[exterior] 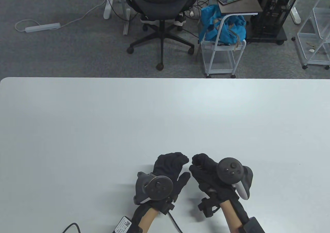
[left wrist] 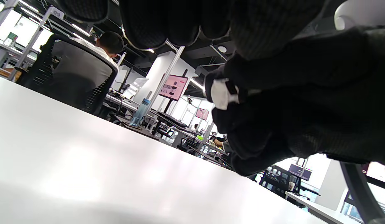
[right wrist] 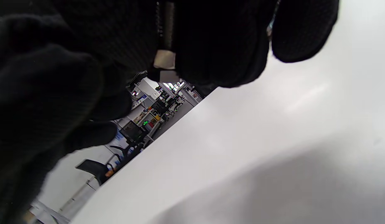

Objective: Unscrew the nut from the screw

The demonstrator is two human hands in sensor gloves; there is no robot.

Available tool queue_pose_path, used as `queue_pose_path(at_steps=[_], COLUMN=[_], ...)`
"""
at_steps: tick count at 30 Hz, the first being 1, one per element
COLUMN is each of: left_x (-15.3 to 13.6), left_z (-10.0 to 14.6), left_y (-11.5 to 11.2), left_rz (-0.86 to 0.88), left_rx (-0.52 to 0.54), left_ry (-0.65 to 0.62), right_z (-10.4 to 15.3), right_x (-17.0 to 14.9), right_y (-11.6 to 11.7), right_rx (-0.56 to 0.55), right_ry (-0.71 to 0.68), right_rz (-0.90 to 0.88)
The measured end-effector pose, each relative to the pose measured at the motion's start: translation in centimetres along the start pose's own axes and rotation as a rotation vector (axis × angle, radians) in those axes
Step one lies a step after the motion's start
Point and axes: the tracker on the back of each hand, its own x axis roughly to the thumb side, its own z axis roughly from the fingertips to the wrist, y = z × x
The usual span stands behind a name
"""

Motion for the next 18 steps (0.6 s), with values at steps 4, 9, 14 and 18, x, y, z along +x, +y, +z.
queue_pose_path(at_steps=[4, 9, 14, 18], left_x=[0.2, 0.3, 0.1, -0.1], left_z=[0.0, 0.0, 0.1, 0.3], left_y=[-0.7, -1.2, -1.2, -0.7], left_rz=[0.041, 0.081, 0.152, 0.231], left_rx=[-0.019, -0.022, 0.042, 0.117], left_ry=[-0.012, -0.007, -0.002, 0.011], right_z=[0.4, 0.5, 1.0, 1.1], right_x=[-1.5, -2.5, -2.3, -2.3], right_y=[0.3, 0.7, 0.6, 0.7], right_rx=[0.022, 0.101, 0.087, 0.072], right_ry=[0.038, 0.057, 0.032, 0.031], right_rz=[-0.227, -0.437, -0.462, -0.525])
